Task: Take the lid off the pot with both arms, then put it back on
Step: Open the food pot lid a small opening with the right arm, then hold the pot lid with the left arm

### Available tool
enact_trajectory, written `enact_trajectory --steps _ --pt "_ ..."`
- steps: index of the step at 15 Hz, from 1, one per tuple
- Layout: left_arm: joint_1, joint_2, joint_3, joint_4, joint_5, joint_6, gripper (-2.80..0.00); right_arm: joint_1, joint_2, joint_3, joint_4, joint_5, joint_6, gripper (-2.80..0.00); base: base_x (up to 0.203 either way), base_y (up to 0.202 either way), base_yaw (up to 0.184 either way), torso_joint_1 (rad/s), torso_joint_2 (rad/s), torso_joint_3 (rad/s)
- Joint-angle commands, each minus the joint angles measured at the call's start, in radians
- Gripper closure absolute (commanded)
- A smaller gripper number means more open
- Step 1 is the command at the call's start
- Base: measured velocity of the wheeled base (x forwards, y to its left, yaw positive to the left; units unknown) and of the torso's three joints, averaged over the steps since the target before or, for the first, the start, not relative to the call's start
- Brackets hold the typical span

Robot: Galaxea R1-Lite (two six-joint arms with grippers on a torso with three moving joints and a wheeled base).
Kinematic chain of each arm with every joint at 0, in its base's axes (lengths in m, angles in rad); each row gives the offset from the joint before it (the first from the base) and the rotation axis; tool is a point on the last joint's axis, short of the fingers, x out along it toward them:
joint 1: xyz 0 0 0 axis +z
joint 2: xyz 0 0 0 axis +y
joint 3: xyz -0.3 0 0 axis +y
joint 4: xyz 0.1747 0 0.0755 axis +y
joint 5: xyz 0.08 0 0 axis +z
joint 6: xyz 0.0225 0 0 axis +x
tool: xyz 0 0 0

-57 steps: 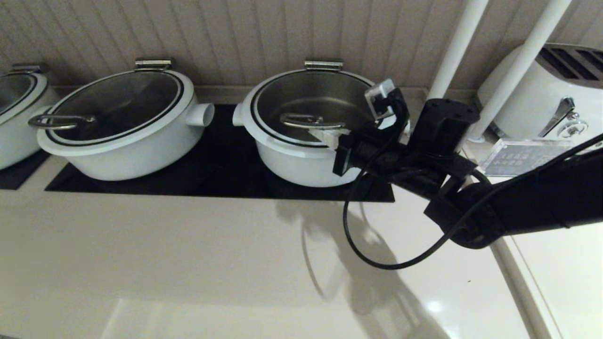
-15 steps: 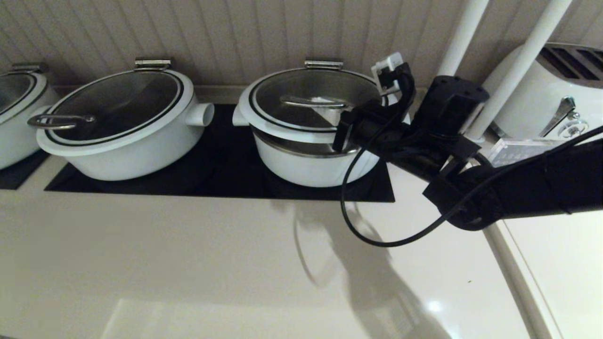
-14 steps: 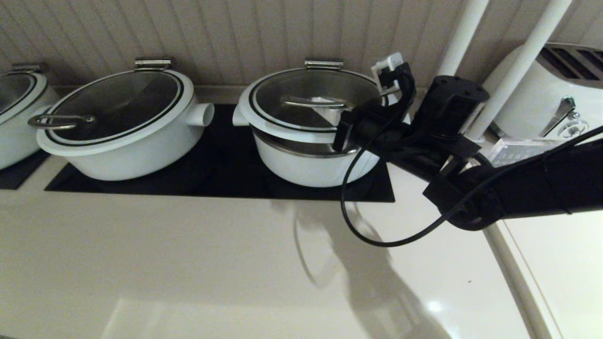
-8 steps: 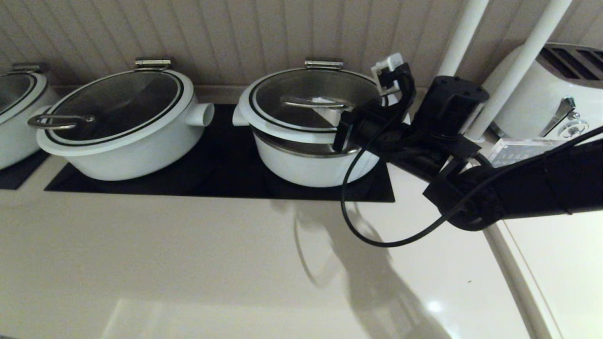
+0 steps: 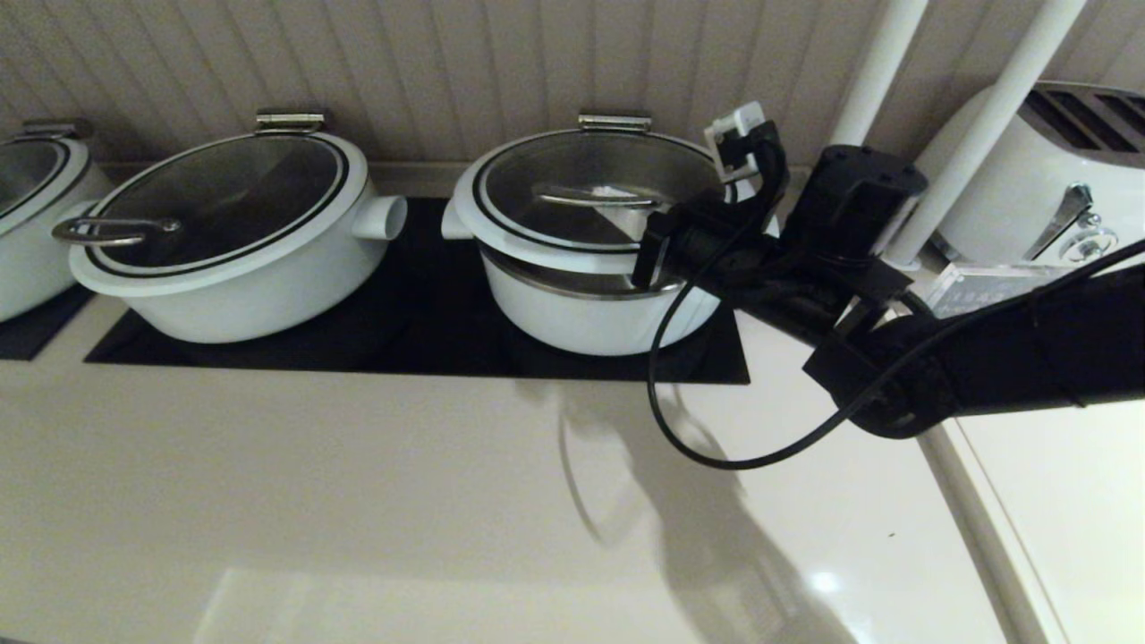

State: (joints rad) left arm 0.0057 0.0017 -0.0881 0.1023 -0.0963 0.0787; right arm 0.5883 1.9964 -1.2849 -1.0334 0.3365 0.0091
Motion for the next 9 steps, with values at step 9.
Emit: enact_trajectory --steps 9 --pt "0.000 0.523 -0.261 -0.233 -0.145 0.031 0.00 -0.007 -0.004 -0.013 0.000 0.002 0.000 0.00 0.000 0.000 0.000 0.000 0.00 0.000"
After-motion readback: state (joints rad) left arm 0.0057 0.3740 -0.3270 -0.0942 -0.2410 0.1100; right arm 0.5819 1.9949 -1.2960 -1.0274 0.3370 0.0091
